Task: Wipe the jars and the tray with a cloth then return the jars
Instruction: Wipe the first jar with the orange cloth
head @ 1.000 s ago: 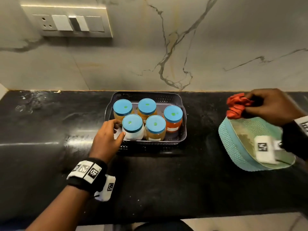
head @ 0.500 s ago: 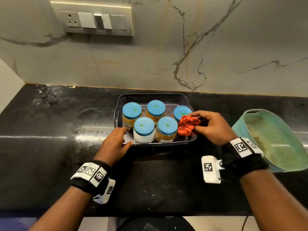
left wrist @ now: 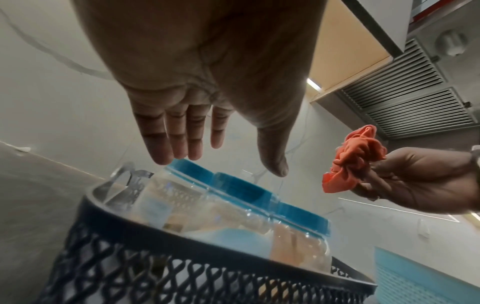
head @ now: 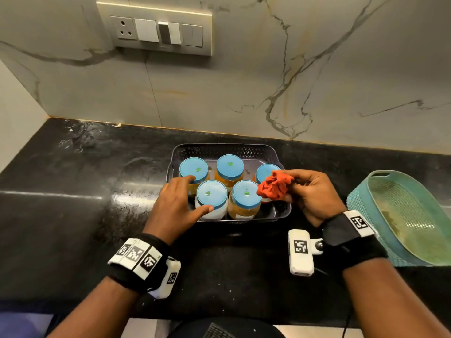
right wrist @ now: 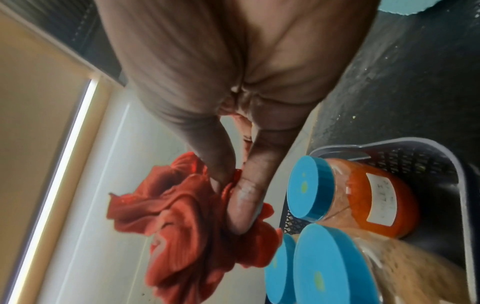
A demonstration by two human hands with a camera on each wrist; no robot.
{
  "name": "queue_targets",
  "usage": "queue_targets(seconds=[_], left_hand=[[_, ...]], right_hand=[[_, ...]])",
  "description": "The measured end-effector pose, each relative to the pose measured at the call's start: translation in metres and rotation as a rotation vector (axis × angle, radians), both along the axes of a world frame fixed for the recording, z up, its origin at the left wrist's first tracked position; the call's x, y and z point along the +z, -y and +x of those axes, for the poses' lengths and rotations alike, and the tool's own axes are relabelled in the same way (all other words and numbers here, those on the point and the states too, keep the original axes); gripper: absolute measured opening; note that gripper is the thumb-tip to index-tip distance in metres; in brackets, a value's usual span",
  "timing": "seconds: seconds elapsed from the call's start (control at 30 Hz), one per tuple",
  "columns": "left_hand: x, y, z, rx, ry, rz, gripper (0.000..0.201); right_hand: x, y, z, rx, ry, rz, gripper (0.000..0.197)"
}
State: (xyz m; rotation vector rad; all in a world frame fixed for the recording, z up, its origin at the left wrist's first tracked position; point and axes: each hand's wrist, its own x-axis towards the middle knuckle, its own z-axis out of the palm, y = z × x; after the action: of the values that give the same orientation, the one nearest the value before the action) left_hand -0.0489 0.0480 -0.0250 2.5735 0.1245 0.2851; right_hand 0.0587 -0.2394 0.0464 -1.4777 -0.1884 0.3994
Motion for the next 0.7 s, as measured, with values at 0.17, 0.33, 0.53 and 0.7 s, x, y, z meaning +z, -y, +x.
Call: queue_targets(seconds=[0.17,0.33,0.53,0.7], left_hand=[[0.028,0.025,0.005,-0.141,0.113,-0.126,0.071],[0.065,0.058,0.019,-0.181,-0.041,-0.601,0.052],[0.066,0.071,0.027,-0.194,0.02,-0.57,0.037],[0.07,0.075,0.035,-0.132,0.121,-0.564,0.032]], right_hand=[[0.009,0.0,-0.002,0.054,-0.11,0.09,0.042],[0.023,-0.022,-0.007,0.094,-0.109,0.084,0.037],[0.014,-0.035,-0.005,0.072,0.082,-0.034,0.053],[0.009,-0.045,-0.01,0.089,0.105,-0.123,0.031]])
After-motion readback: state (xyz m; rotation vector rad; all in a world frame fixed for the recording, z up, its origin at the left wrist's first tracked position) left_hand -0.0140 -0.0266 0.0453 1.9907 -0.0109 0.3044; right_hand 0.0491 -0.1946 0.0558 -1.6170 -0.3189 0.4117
